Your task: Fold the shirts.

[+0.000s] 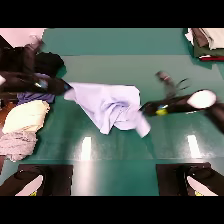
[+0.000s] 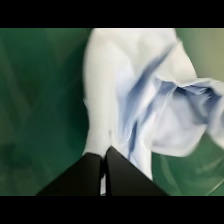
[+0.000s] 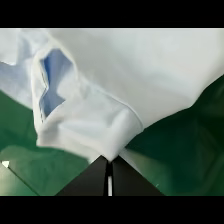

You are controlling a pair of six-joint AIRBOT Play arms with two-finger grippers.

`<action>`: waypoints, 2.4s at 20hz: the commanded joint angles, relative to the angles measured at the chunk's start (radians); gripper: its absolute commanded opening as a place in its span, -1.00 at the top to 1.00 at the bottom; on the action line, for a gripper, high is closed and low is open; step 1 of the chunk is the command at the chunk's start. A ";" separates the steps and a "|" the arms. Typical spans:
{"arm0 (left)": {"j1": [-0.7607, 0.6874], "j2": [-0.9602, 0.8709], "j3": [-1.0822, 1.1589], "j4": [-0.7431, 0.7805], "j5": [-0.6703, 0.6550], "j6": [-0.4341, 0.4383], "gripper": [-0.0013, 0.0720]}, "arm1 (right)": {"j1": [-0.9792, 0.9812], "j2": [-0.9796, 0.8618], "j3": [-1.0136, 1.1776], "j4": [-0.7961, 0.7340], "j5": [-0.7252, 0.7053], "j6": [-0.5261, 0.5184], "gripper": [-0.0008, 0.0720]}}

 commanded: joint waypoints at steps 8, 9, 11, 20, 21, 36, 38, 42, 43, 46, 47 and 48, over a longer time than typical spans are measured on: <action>0.062 0.056 0.791 -0.031 -0.200 -0.003 0.90 | -0.369 0.340 0.618 -0.119 0.069 0.011 0.94; 0.062 0.056 0.865 -0.056 -0.224 -0.004 0.91 | -0.390 0.357 0.658 -0.119 0.070 0.003 0.94; 0.062 0.064 0.985 -0.134 -0.233 -0.002 0.90 | -0.447 0.383 0.743 -0.122 0.087 -0.010 0.94; 0.062 0.088 0.786 -0.098 -0.140 -0.002 0.91 | -0.748 0.069 1.169 0.037 0.430 -0.032 0.94; 0.062 0.067 0.718 -0.062 -0.139 -0.003 0.90 | -0.733 0.008 1.176 0.067 0.451 -0.032 0.94; 0.063 -0.576 0.327 0.006 0.161 -0.024 -0.31 | -0.180 -0.660 0.829 -0.249 0.025 0.043 0.56; 0.085 -0.572 0.345 0.013 0.112 -0.023 -0.73 | -0.194 -0.676 0.829 -0.225 0.075 0.042 -0.36; 0.227 -0.561 0.389 0.013 -0.239 0.006 -0.46 | -0.266 -0.624 0.828 -0.211 0.327 -0.027 -0.19; 0.262 -0.549 0.360 0.013 -0.298 0.033 -0.31 | -0.277 -0.604 0.821 -0.204 0.408 -0.056 -0.19; 0.348 -0.442 0.120 0.013 -0.309 0.080 -0.31 | -0.306 -0.489 0.685 -0.108 0.495 -0.113 -0.19; 0.366 -0.402 0.028 0.013 -0.295 0.098 -0.31 | -0.310 -0.447 0.628 -0.089 0.489 -0.113 -0.19; 0.380 -0.364 -0.068 0.013 -0.274 0.121 -0.31 | -0.312 -0.403 0.566 -0.085 0.473 -0.117 -0.19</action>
